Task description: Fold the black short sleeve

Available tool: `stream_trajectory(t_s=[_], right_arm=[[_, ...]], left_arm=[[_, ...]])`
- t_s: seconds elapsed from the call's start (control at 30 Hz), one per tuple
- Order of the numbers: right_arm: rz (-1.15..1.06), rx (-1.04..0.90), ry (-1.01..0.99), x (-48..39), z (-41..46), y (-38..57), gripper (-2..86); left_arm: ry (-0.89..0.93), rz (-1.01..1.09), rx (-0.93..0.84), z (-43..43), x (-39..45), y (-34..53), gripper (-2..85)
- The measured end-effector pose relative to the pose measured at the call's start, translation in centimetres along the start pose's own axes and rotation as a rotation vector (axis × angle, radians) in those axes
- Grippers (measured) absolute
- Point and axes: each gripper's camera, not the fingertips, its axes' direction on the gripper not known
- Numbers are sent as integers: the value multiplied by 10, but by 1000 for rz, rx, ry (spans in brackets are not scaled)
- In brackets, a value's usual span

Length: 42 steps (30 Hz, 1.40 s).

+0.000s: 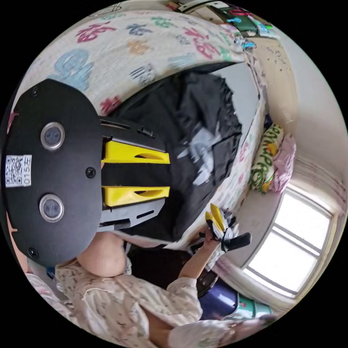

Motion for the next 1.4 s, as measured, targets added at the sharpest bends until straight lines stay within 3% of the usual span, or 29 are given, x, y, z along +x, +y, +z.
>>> stream_trajectory(t_s=[0.17, 0.37, 0.57, 0.7, 1.13, 1.4], right_arm=[[120, 17, 43, -51, -17, 116, 115], [190, -29, 171, -83, -5, 165, 131], [272, -4, 197, -89, 13, 173, 135], [317, 51, 203, -87, 17, 172, 127], [400, 63, 278, -85, 45, 154, 12], [346, 29, 350, -122, 45, 158, 1]], left_arm=[[-46, 62, -133, 17, 88, 56, 104], [-242, 90, -215, 27, 133, 68, 104], [-292, 102, -227, 33, 150, 56, 92], [-257, 39, -191, 10, 156, 66, 7], [-290, -312, 121, -149, 133, 218, -8], [-341, -202, -72, -136, 174, 230, -8]])
